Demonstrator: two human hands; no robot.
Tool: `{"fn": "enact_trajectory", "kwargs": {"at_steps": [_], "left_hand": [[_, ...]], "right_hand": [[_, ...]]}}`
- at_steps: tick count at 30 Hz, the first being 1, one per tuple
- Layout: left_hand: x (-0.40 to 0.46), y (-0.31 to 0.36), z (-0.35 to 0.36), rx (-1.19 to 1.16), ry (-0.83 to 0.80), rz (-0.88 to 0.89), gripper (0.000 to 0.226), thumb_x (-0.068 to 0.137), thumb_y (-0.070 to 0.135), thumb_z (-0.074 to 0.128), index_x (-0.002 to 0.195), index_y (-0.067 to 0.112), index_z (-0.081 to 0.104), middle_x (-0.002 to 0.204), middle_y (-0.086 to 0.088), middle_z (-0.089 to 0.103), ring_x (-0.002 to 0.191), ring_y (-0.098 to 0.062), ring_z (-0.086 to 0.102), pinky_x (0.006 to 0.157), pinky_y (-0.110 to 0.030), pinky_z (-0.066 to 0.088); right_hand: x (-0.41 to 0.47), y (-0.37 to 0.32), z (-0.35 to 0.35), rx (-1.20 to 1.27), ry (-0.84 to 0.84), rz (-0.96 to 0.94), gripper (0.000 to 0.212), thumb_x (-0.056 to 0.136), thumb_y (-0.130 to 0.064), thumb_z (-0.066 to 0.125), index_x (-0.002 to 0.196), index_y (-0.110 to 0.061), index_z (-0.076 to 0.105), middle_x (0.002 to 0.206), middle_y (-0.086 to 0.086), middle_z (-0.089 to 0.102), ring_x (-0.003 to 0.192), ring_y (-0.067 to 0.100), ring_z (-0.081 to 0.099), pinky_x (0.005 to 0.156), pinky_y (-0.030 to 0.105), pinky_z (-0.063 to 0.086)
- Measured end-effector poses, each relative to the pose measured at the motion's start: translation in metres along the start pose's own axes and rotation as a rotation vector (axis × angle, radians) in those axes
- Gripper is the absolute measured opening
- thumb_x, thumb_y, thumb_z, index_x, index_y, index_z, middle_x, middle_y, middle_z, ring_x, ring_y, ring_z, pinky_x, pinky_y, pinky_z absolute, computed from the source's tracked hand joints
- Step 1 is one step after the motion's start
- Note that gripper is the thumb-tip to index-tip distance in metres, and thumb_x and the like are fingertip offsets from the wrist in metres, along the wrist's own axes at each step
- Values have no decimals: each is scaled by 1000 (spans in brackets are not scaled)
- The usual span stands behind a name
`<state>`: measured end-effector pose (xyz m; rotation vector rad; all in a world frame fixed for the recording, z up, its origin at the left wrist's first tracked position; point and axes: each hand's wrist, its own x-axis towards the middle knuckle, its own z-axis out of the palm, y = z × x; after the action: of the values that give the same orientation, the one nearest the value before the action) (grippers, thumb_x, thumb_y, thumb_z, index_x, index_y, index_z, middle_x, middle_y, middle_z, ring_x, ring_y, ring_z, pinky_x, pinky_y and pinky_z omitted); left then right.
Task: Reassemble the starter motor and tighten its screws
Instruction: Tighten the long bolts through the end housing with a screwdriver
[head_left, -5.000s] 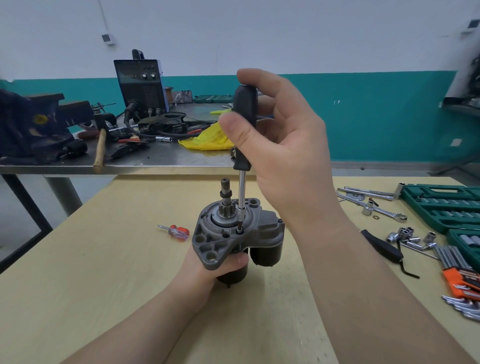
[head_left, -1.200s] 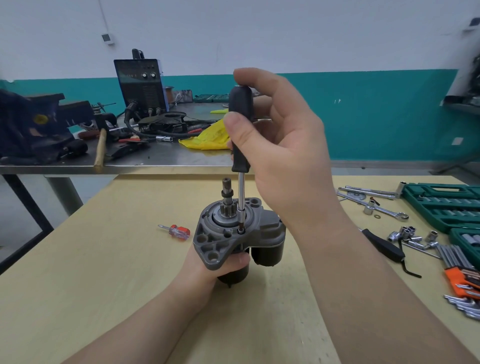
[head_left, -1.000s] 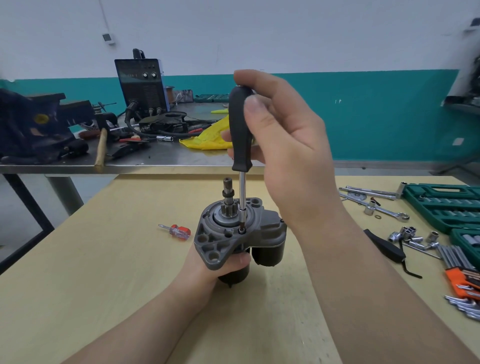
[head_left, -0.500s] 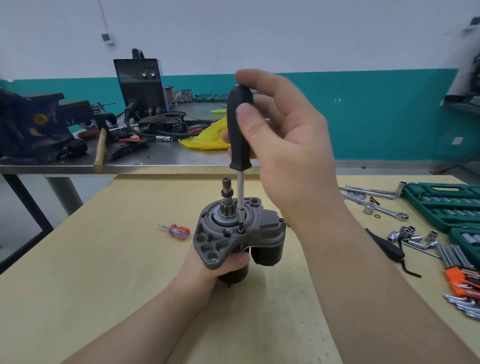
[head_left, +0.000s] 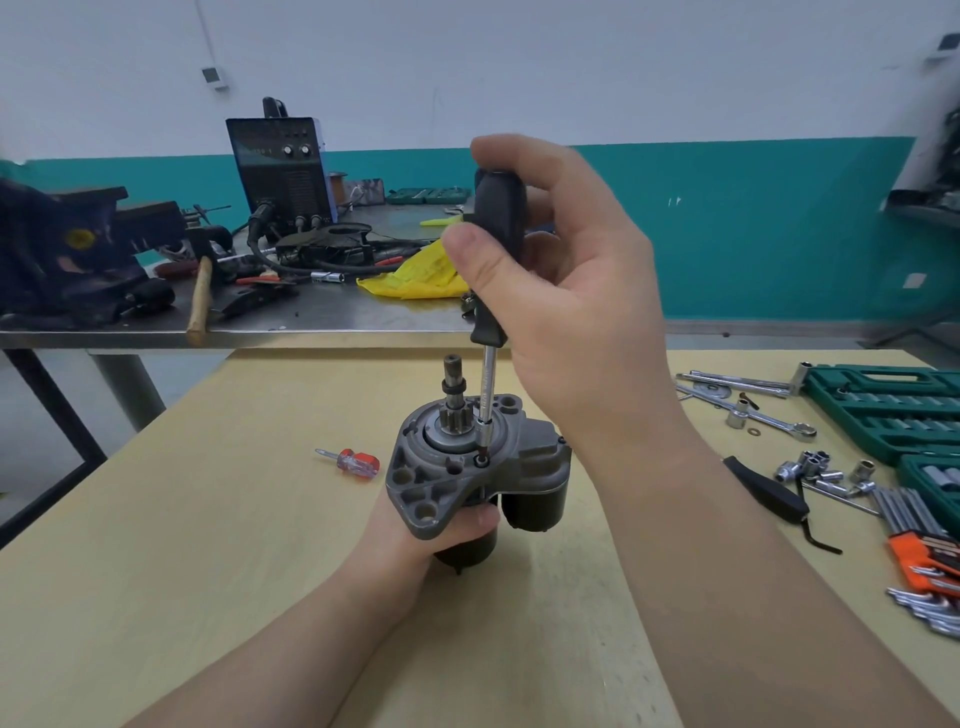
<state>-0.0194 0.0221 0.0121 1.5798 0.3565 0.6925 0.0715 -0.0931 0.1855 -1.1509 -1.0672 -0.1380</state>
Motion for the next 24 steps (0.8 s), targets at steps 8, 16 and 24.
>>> {"fn": "enact_trajectory", "kwargs": {"at_steps": [8,16,24], "left_hand": [[1,7,0,-32,-1,26,106,32,81,96,116,18,79,130,-14,75,131,-37,65,116,-64,45],[-6,-7,-8,66,-103,-8,85,35,94,86,109,52,77,107,30,78,107,8,72,92,-19,60],[-4,-15,-10,100,-80,9,67,44,85,91,104,65,73,107,31,77,107,9,71,86,-9,54]], "right_hand": [[-1,-1,-2,66,-42,25,31,102,-12,64,125,-34,69,106,-12,74,101,26,73,91,50,63],[-1,2,-1,86,-42,34,28,106,-16,57,122,-36,69,108,-11,75,102,24,76,86,48,66],[0,2,0,25,-20,10,27,101,-23,69,124,-37,69,97,-16,69,94,23,69,83,55,64]]}}
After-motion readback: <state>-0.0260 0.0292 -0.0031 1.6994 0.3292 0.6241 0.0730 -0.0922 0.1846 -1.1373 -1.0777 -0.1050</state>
